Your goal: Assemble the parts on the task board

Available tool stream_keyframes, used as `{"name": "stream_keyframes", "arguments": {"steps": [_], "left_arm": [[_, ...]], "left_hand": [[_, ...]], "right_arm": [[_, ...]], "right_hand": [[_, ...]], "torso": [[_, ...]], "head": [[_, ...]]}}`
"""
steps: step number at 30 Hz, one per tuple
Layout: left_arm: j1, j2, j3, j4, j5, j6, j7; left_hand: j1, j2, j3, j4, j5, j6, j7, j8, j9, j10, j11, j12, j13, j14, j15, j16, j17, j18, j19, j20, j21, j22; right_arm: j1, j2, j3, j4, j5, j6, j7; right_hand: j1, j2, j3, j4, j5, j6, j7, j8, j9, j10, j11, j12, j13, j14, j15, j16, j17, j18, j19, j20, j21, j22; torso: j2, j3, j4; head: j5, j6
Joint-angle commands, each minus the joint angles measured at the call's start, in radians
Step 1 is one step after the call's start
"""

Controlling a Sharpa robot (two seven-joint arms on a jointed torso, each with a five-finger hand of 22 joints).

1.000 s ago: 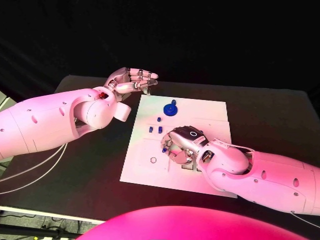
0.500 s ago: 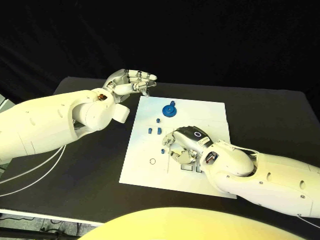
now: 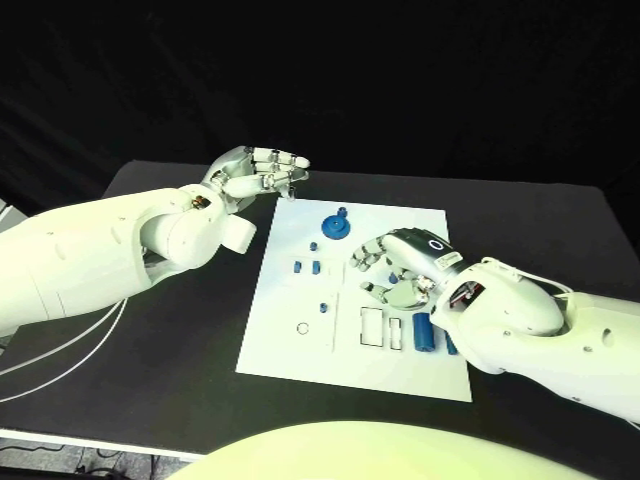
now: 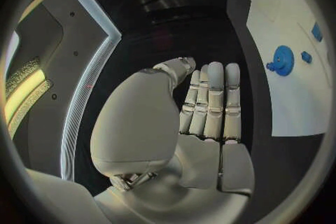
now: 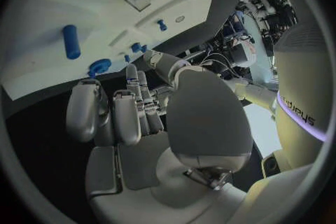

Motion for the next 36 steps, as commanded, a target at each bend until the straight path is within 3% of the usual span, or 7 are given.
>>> {"name": "stream_keyframes", "arguments": {"steps": [1,6,9,15,26,32,36], "left_arm": [[0.001,0.001,-0.001,0.004,0.005,0.022,0.013],[0.000,0.001,-0.004,0.004,0.005,0.027,0.016],[0.000,0.001,-0.005,0.006,0.005,0.028,0.018],[0.000,0.001,-0.005,0.004,0.005,0.029,0.019],[0.000,0.001,-0.005,0.001,0.005,0.028,0.019],[0.000,-0.001,-0.005,0.000,0.005,0.028,0.018],[0.000,-0.001,-0.005,0.000,0.005,0.027,0.018]], "left_hand": [[-0.009,0.005,-0.006,-0.001,-0.005,-0.001,0.001,0.005,0.002,-0.008,-0.001,0.006,0.002,-0.006,-0.003,-0.003,-0.001,0.013,-0.002,-0.003,-0.005,-0.002],[-0.013,0.003,-0.009,0.000,-0.005,-0.002,0.001,0.005,0.002,-0.010,-0.001,0.008,0.002,-0.007,-0.002,-0.004,-0.001,0.012,-0.003,-0.003,-0.007,-0.003],[-0.014,0.002,-0.010,0.001,-0.005,-0.002,0.001,0.005,0.002,-0.011,-0.001,0.008,0.002,-0.008,-0.002,-0.004,-0.002,0.012,-0.003,-0.002,-0.007,-0.003],[-0.014,0.002,-0.010,0.001,-0.005,-0.002,0.001,0.005,0.002,-0.011,-0.001,0.008,0.002,-0.008,-0.002,-0.004,-0.002,0.012,-0.003,-0.002,-0.007,-0.003],[-0.015,0.002,-0.010,0.001,-0.005,-0.002,0.001,0.005,0.002,-0.011,-0.001,0.009,0.003,-0.008,-0.002,-0.004,-0.002,0.012,-0.003,-0.002,-0.008,-0.003],[-0.014,0.004,-0.010,0.001,-0.004,-0.001,0.000,0.006,0.003,-0.011,-0.001,0.011,0.003,-0.009,-0.002,-0.005,-0.002,0.012,-0.004,-0.002,-0.009,-0.004],[-0.014,0.004,-0.010,0.001,-0.004,-0.001,0.000,0.006,0.003,-0.011,-0.001,0.011,0.003,-0.009,-0.002,-0.005,-0.002,0.012,-0.004,-0.002,-0.009,-0.004]], "right_arm": [[0.027,-0.028,0.002,0.003,0.110,0.117,0.034],[0.061,-0.061,0.005,-0.033,0.135,0.185,0.047],[0.070,-0.073,0.006,-0.054,0.126,0.228,0.051],[0.076,-0.072,0.006,-0.075,0.100,0.285,0.052],[0.071,-0.042,0.002,-0.110,0.067,0.315,0.015],[0.061,-0.021,0.000,-0.130,0.056,0.280,0.008],[0.055,-0.011,0.000,-0.136,0.054,0.269,0.009]], "right_hand": [[0.006,0.005,-0.087,0.009,0.002,-0.009,-0.009,-0.012,-0.003,-0.030,0.002,0.007,0.002,0.048,0.007,0.014,0.004,0.006,-0.001,0.005,-0.010,0.091],[0.091,0.052,-0.320,0.067,0.039,-0.019,-0.024,-0.040,-0.015,-0.094,0.010,0.044,0.006,0.041,0.014,0.020,-0.015,0.012,-0.010,0.012,-0.054,0.076],[0.172,0.068,-0.456,0.142,0.037,-0.034,-0.044,-0.059,-0.022,-0.145,0.018,0.083,0.005,0.031,0.019,0.014,-0.040,0.020,-0.023,0.018,-0.107,0.054],[0.235,0.058,-0.511,0.222,0.034,-0.040,-0.055,-0.065,-0.021,-0.178,0.020,0.117,0.004,0.029,0.022,0.020,-0.044,0.022,-0.023,0.019,-0.123,0.048],[0.276,0.072,-0.496,0.267,0.026,-0.030,-0.056,-0.062,-0.018,-0.161,0.012,0.157,0.007,0.035,0.015,0.034,-0.031,0.020,-0.013,0.014,-0.111,0.054],[0.309,0.106,-0.385,0.282,-0.026,0.016,-0.036,-0.052,-0.018,-0.098,0.000,0.184,0.002,0.037,0.002,0.037,-0.034,0.009,0.011,0.003,-0.056,0.081],[0.293,0.098,-0.297,0.283,-0.040,0.049,-0.026,-0.046,-0.019,-0.054,-0.010,0.170,-0.004,0.040,-0.004,0.043,-0.030,0.005,0.019,-0.004,-0.032,0.094]], "torso": [[0.000,-0.0008,0.0006],[0.000,0.0001,0.0015],[0.002,0.0012,0.0024],[0.004,0.0013,0.0007],[0.003,0.0002,0.0025],[0.003,0.0010,0.0032],[0.003,0.0015,0.0027]], "head": [[-0.006,0.005],[-0.014,0.012],[-0.014,0.013],[-0.014,0.013],[-0.014,0.009],[-0.013,0.009],[-0.012,0.007]]}}
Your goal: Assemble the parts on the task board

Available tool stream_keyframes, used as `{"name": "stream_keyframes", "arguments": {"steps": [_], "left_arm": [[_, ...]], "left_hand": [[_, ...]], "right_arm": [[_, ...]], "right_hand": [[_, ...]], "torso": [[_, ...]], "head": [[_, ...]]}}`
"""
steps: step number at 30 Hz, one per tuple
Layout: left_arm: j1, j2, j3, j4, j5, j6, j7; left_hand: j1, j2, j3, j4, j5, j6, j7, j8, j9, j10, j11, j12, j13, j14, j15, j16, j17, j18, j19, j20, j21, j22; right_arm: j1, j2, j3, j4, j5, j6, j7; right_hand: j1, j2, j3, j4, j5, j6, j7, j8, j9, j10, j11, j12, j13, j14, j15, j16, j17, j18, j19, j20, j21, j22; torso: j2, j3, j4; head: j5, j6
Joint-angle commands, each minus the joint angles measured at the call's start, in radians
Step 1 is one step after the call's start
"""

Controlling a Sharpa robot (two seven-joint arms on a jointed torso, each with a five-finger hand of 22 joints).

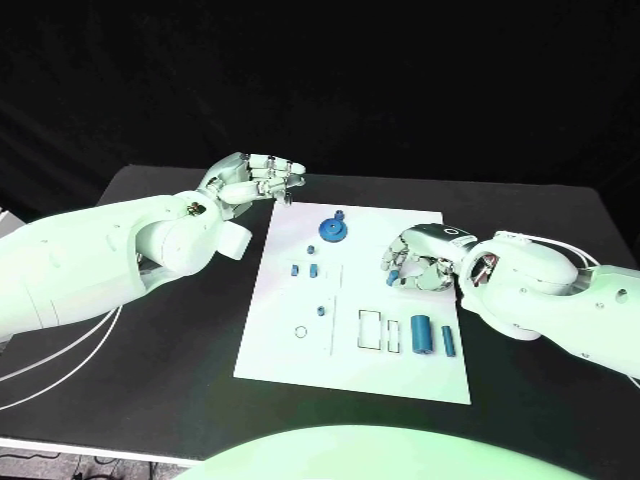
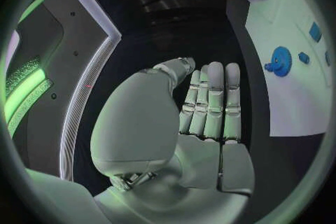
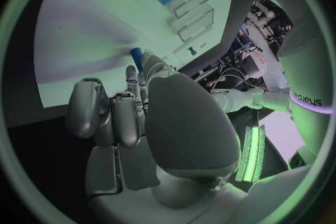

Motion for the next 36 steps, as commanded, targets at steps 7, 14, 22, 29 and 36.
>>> {"name": "stream_keyframes", "arguments": {"steps": [7,14,22,29,36], "left_arm": [[0.001,0.001,0.001,0.000,0.005,0.015,0.012],[0.001,0.001,0.001,-0.001,0.005,0.015,0.010],[0.001,0.001,0.001,-0.001,0.005,0.013,0.010],[0.001,0.001,0.000,-0.004,0.005,0.011,0.011],[0.001,0.004,0.000,-0.007,0.005,0.011,0.011]], "left_hand": [[-0.010,0.001,-0.004,0.001,-0.004,0.000,0.000,0.007,0.001,-0.007,0.002,0.005,0.002,-0.006,0.001,-0.005,-0.001,0.012,-0.004,-0.002,-0.006,-0.002],[-0.010,0.001,-0.004,0.001,-0.004,0.000,0.000,0.007,0.001,-0.007,0.002,0.005,0.002,-0.006,0.001,-0.005,-0.001,0.012,-0.004,-0.002,-0.006,-0.002],[-0.009,0.003,-0.004,0.001,-0.004,0.000,0.000,0.008,0.002,-0.007,0.001,0.007,0.003,-0.006,0.001,-0.005,-0.001,0.013,-0.004,-0.002,-0.007,-0.002],[-0.008,0.004,-0.003,0.000,-0.003,0.001,-0.001,0.008,0.002,-0.007,0.001,0.009,0.003,-0.006,0.000,-0.005,-0.001,0.013,-0.004,-0.002,-0.008,-0.003],[-0.008,0.006,-0.003,0.000,-0.003,0.001,-0.001,0.009,0.002,-0.007,0.001,0.010,0.003,-0.006,0.000,-0.005,-0.001,0.013,-0.004,-0.002,-0.008,-0.003]], "right_arm": [[-0.009,0.017,-0.002,-0.009,-0.023,-0.027,-0.003],[-0.013,0.023,-0.002,-0.011,-0.024,-0.055,-0.008],[-0.014,0.017,-0.002,-0.007,-0.018,-0.157,-0.010],[-0.005,0.002,0.000,0.003,0.054,-0.215,0.006],[0.020,-0.014,0.003,0.028,0.137,-0.243,0.030]], "right_hand": [[-0.044,-0.030,0.129,-0.006,-0.004,0.052,0.012,0.016,0.005,0.064,-0.011,-0.036,0.000,0.041,-0.013,0.010,0.001,-0.014,0.014,-0.007,0.026,0.107],[-0.065,-0.044,0.179,-0.015,-0.007,0.073,0.009,0.026,0.012,0.091,-0.014,-0.052,0.003,0.041,-0.016,0.013,0.001,-0.016,0.017,-0.009,0.036,0.114],[-0.068,-0.015,0.255,-0.087,-0.012,0.140,-0.011,0.079,0.052,0.196,-0.044,-0.038,0.029,0.044,-0.041,0.020,0.006,-0.025,0.034,-0.029,0.094,0.143],[-0.116,-0.011,0.291,-0.135,-0.046,0.123,-0.015,0.107,0.103,0.217,-0.050,-0.058,0.050,0.045,-0.045,0.022,0.005,-0.028,0.037,-0.036,0.106,0.152],[-0.125,-0.009,0.300,-0.145,-0.060,0.119,-0.016,0.112,0.114,0.221,-0.051,-0.063,0.055,0.045,-0.046,0.023,0.005,-0.029,0.037,-0.037,0.109,0.154]], "torso": [[0.000,0.0002,-0.0007],[0.000,-0.0001,-0.0009],[-0.001,0.0000,-0.0012],[-0.002,-0.0008,-0.0019],[-0.002,-0.0017,-0.0016]], "head": [[0.001,-0.004],[0.000,-0.005],[-0.002,-0.004],[0.004,0.004],[-0.001,0.001]]}}
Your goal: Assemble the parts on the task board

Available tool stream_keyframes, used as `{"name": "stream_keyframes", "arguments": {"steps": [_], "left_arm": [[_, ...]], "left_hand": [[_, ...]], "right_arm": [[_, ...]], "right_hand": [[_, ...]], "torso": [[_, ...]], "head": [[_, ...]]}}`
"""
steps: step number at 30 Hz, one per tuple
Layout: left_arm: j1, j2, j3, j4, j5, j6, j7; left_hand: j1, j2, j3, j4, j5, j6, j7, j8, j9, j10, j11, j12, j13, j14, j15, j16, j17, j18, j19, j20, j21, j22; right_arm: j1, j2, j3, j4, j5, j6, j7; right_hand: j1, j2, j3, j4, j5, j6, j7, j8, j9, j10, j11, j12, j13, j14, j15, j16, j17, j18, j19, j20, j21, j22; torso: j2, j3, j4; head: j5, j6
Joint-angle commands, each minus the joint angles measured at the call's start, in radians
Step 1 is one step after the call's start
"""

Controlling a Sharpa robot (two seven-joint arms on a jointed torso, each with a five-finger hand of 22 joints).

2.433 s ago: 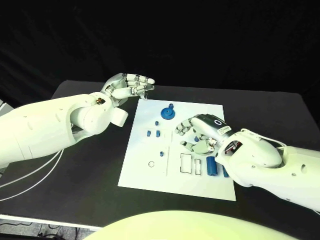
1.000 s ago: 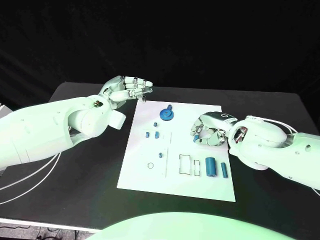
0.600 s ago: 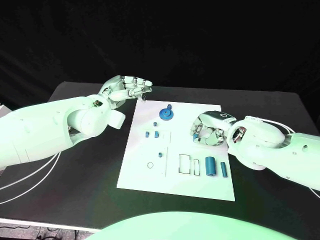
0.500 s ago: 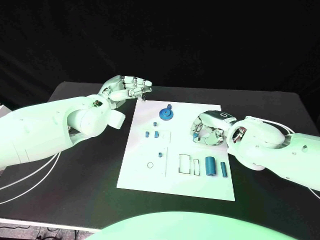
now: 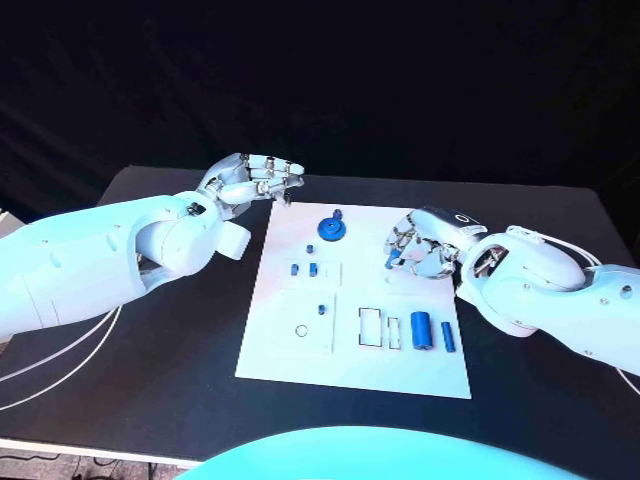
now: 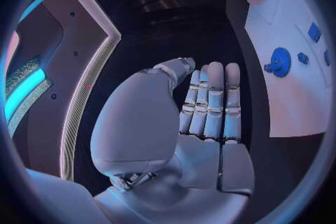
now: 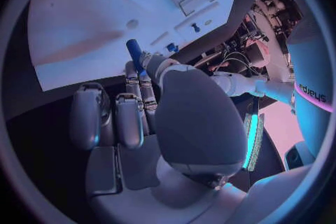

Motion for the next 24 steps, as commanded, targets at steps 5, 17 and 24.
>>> {"name": "stream_keyframes", "arguments": {"steps": [5,17,24], "left_arm": [[0.000,0.005,0.000,-0.004,0.005,0.011,0.013],[-0.002,0.017,-0.001,-0.013,0.010,0.010,0.017],[-0.003,0.027,-0.003,-0.019,0.012,0.006,0.020]], "left_hand": [[-0.008,0.006,-0.003,0.000,-0.003,0.001,-0.001,0.003,0.002,-0.007,0.001,0.005,0.001,-0.006,0.000,-0.005,-0.001,0.013,-0.004,-0.002,-0.004,-0.001],[-0.008,0.006,-0.003,0.000,-0.003,0.001,-0.001,0.003,0.002,-0.007,0.001,0.005,0.001,-0.006,0.000,-0.005,-0.001,0.013,-0.004,-0.002,-0.004,-0.001],[-0.007,0.007,-0.003,-0.001,-0.004,0.003,-0.002,0.005,0.002,-0.008,0.000,0.008,0.002,-0.006,0.000,-0.005,-0.001,0.013,-0.003,-0.002,-0.005,-0.001]], "right_arm": [[0.014,-0.008,0.003,0.043,0.110,-0.070,0.046],[-0.018,0.089,-0.003,0.096,0.065,-0.069,0.071],[-0.063,0.168,-0.012,0.081,0.005,-0.050,0.079]], "right_hand": [[-0.012,0.003,0.004,-0.009,-0.004,-0.005,0.000,0.007,0.078,0.074,-0.065,-0.001,0.054,0.047,-0.005,0.004,0.000,-0.013,0.029,-0.007,0.006,0.154],[-0.015,0.000,0.010,-0.020,0.001,-0.007,0.002,0.009,0.085,0.073,-0.064,-0.006,0.058,0.047,-0.005,0.004,-0.001,-0.013,0.029,-0.007,0.005,0.154],[-0.017,-0.001,0.014,-0.030,0.006,-0.009,0.004,0.011,0.090,0.072,-0.063,-0.010,0.060,0.046,-0.004,0.003,-0.003,-0.012,0.028,-0.007,0.001,0.154]], "torso": [[0.000,0.0002,0.0005],[-0.001,0.0021,-0.0004],[-0.002,0.0000,0.0022]], "head": [[0.002,0.000],[0.027,-0.009],[0.042,-0.016]]}}
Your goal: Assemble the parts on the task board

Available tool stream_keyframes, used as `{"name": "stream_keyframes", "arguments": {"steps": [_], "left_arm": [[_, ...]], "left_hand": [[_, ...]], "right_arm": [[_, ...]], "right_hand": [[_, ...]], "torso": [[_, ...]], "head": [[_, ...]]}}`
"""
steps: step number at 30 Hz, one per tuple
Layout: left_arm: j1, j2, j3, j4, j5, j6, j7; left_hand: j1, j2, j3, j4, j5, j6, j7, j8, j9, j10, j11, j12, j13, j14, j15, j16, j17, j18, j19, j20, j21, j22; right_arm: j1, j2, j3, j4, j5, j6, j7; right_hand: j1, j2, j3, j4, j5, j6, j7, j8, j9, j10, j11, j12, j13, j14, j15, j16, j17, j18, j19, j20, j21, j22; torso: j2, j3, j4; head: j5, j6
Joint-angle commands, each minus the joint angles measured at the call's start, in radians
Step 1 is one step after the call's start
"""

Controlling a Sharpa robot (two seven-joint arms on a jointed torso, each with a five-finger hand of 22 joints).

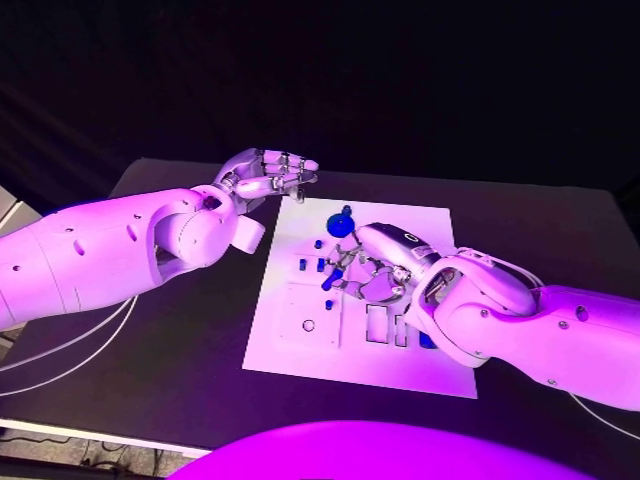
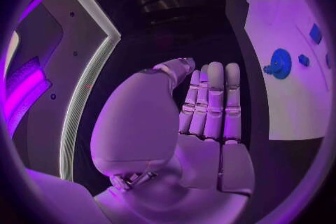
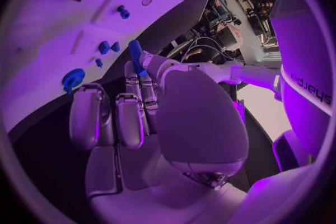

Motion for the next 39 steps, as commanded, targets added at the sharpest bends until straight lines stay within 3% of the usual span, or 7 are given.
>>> {"name": "stream_keyframes", "arguments": {"steps": [1,17,39], "left_arm": [[0.000,0.005,0.000,-0.002,0.009,0.005,0.018],[0.000,0.016,-0.001,-0.009,0.013,0.004,0.020],[0.000,0.019,-0.001,-0.013,0.014,0.010,0.015]], "left_hand": [[-0.003,0.003,-0.003,-0.001,-0.004,0.003,-0.002,0.005,0.002,-0.008,0.000,0.002,0.001,-0.006,0.000,-0.005,-0.001,0.013,-0.003,-0.002,-0.005,-0.001],[-0.004,0.003,-0.004,-0.001,-0.004,0.003,-0.002,0.005,0.002,-0.009,0.000,0.004,0.001,-0.007,0.000,-0.005,-0.001,0.013,-0.003,-0.002,-0.006,-0.002],[-0.004,0.003,-0.004,-0.001,-0.004,0.003,-0.002,0.005,0.002,-0.009,0.000,0.004,0.001,-0.007,0.000,-0.005,-0.001,0.013,-0.003,-0.002,-0.006,-0.002]], "right_arm": [[-0.016,0.024,-0.003,-0.010,-0.069,0.016,0.027],[-0.080,0.104,-0.014,-0.069,-0.157,0.064,0.014],[-0.090,0.111,-0.017,-0.078,-0.206,0.134,-0.014]], "right_hand": [[0.000,0.006,0.001,-0.008,0.005,0.000,0.005,0.006,0.010,0.072,-0.063,-0.001,0.060,0.046,-0.004,0.003,-0.002,-0.012,0.028,-0.007,-0.003,0.154],[-0.005,0.006,0.006,-0.018,0.007,-0.006,0.008,0.005,0.014,0.068,-0.060,-0.007,0.063,0.046,-0.003,0.004,-0.001,-0.012,0.027,-0.006,-0.006,0.154],[-0.011,0.005,0.012,-0.029,0.020,-0.011,0.010,0.003,0.018,0.066,-0.058,-0.012,0.066,0.046,-0.001,0.005,-0.001,-0.012,0.027,-0.005,-0.004,0.155]], "torso": [[0.000,-0.0016,0.0016],[0.001,-0.0016,0.0014],[0.001,-0.0004,0.0007]], "head": [[0.010,-0.004],[0.024,-0.012],[0.026,-0.019]]}}
